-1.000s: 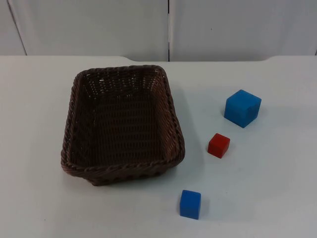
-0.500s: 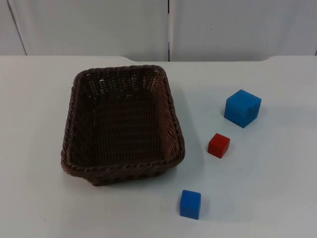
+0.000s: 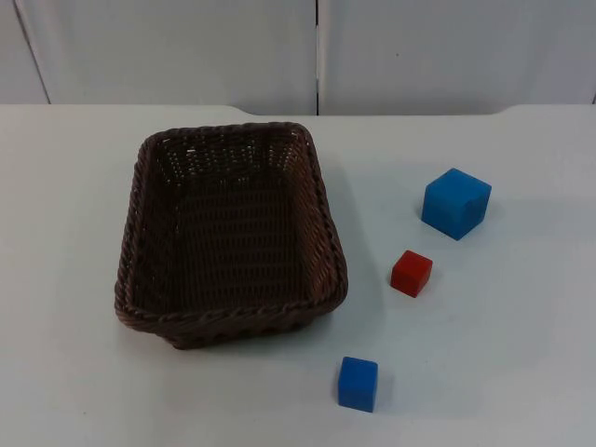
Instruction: Pick up the basket with the left hand and place the largest block into the basket with the right hand.
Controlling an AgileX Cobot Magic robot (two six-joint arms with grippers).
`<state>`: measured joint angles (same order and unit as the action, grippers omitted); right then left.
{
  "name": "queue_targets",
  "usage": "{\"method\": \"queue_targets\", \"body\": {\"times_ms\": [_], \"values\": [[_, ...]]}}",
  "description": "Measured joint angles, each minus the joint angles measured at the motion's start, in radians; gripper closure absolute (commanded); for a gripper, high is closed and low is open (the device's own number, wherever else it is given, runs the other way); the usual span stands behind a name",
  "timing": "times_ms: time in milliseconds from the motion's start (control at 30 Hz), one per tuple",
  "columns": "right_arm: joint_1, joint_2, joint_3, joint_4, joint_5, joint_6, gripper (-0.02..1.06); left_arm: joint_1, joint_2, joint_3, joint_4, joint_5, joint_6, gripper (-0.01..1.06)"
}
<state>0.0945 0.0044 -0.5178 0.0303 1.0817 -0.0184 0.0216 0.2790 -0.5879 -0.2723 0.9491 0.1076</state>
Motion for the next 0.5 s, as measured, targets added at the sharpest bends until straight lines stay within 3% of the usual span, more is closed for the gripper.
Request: {"method": "queue_targets", "body": {"times_ms": [500], "values": [[0.000,0.000,0.000,0.000,0.000,0.000,-0.01,0.000,0.256,0.000,-0.141,-0.147,0.149,0.00]]}}
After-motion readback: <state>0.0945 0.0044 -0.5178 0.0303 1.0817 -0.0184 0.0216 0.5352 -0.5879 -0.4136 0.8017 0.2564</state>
